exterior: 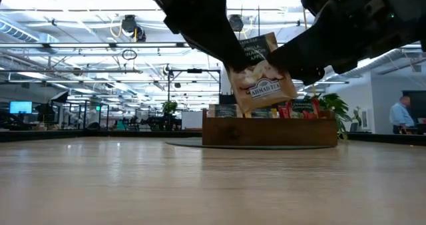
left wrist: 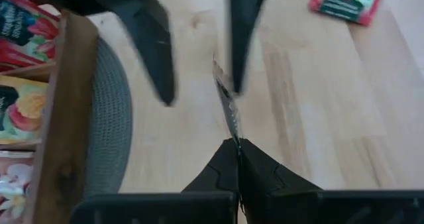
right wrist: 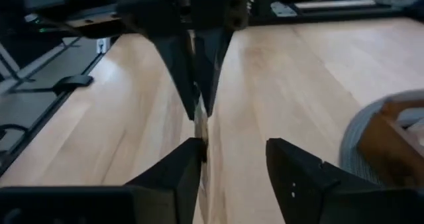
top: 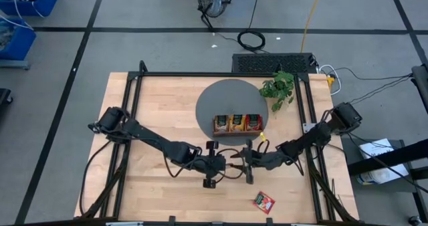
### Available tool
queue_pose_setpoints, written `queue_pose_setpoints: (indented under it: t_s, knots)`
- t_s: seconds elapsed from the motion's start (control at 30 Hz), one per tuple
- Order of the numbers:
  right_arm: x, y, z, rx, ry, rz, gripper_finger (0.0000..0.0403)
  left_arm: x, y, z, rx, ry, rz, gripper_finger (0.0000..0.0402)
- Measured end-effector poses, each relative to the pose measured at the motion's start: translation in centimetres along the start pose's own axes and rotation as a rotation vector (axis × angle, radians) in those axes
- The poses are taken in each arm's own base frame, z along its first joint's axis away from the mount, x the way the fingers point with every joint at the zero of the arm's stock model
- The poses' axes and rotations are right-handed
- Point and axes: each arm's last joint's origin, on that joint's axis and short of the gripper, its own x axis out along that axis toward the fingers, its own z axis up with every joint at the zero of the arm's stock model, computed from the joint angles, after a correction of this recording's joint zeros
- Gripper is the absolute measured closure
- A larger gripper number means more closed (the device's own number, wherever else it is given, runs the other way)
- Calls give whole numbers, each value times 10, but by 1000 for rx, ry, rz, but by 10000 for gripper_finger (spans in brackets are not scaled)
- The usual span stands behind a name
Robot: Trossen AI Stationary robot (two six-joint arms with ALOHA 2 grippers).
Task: Pick & Place Tea
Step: Put the brown tea bag into the left section of the wooden organizer
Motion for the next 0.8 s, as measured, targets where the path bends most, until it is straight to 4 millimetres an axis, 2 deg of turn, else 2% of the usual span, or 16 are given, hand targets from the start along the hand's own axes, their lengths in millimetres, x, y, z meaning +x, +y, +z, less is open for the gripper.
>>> queue_pose_setpoints:
  t_s: [0.13,0.23,0.33,0.53,0.8]
  knots:
    - [2,-2,1,15,18,69,245,0,1,0,-5,1,2,398]
    - [2,-1,1,20,24,97,263,0,0,0,-5,-3,0,399]
    - [2,-2,1,9,21,96,298,0,1,1,-7,-9,-1,398]
    - [4,-7,2,-25,23,77,392,0,1,1,-7,-11,0,399]
    - [4,-7,1,-45,28,73,401,1,4,2,-10,-15,17,373]
